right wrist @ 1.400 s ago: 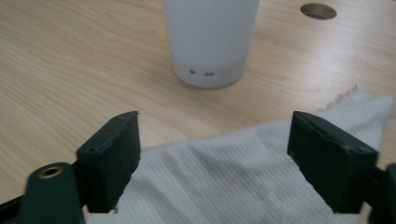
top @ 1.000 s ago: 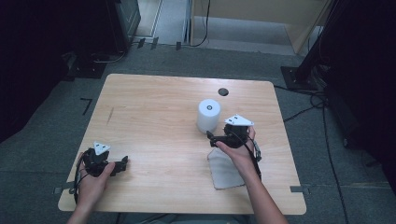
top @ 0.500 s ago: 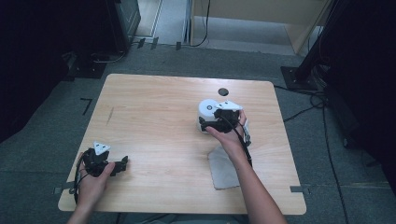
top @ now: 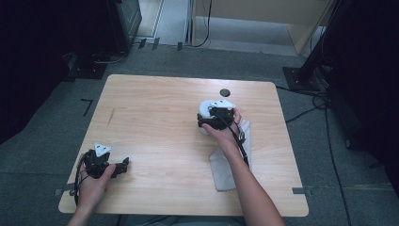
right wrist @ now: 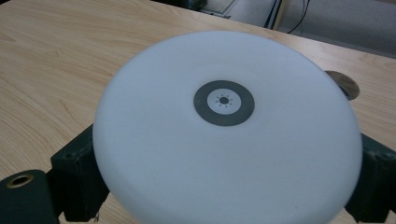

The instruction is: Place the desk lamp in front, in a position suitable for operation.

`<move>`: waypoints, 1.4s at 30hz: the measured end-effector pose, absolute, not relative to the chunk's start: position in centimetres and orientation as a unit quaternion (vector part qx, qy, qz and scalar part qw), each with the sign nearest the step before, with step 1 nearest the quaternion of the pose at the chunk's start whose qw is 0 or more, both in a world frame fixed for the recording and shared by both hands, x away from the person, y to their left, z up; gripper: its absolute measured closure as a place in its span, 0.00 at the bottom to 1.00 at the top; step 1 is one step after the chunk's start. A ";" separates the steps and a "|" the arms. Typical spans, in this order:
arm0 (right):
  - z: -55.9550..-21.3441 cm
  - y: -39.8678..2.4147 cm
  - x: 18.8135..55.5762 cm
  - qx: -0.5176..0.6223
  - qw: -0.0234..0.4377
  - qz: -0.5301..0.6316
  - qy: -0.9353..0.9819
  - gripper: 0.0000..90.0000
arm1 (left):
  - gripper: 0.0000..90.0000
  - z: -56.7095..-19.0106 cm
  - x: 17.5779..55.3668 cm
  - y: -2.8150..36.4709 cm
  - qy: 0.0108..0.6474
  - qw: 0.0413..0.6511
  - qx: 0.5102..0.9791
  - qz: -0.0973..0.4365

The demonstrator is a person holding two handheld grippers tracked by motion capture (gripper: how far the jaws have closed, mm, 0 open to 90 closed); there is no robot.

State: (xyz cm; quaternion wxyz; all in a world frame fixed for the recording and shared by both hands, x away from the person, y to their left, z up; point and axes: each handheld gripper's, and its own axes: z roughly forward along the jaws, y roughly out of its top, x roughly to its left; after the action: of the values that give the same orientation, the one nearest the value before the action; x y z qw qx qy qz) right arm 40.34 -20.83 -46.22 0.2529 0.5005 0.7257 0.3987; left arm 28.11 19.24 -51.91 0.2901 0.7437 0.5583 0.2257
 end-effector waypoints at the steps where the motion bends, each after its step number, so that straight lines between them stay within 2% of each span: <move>1: -46.2 -20.8 40.3 0.497 0.252 0.401 0.727 0.09 | 0.00 -51.9 28.1 19.2 0.558 0.290 0.744 0.226; 10: -45.5 -20.7 39.4 0.485 0.257 0.414 0.726 0.09 | 0.00 -51.9 28.1 19.2 0.559 0.291 0.743 0.226; 18: -42.6 -19.1 36.6 0.448 0.257 0.426 0.742 0.09 | 0.00 -51.9 28.1 19.2 0.559 0.291 0.743 0.226; 22: -41.8 -17.8 34.7 0.430 0.241 0.437 0.753 0.09 | 0.00 -51.9 28.1 19.2 0.558 0.290 0.744 0.226; 31: -42.4 -15.2 32.2 0.395 0.215 0.442 0.777 0.09 | 0.00 -51.9 28.1 19.2 0.559 0.291 0.742 0.226; 42: -45.4 -13.1 30.7 0.378 0.182 0.427 0.801 0.09 | 0.00 -51.9 28.1 19.2 0.560 0.291 0.742 0.225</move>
State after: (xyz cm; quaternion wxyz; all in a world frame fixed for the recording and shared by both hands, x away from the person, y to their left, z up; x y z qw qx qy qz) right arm 30.72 -13.12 -45.40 0.1821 0.3781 0.8009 0.4270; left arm 28.05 19.23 -51.91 0.2912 0.7424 0.5598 0.2251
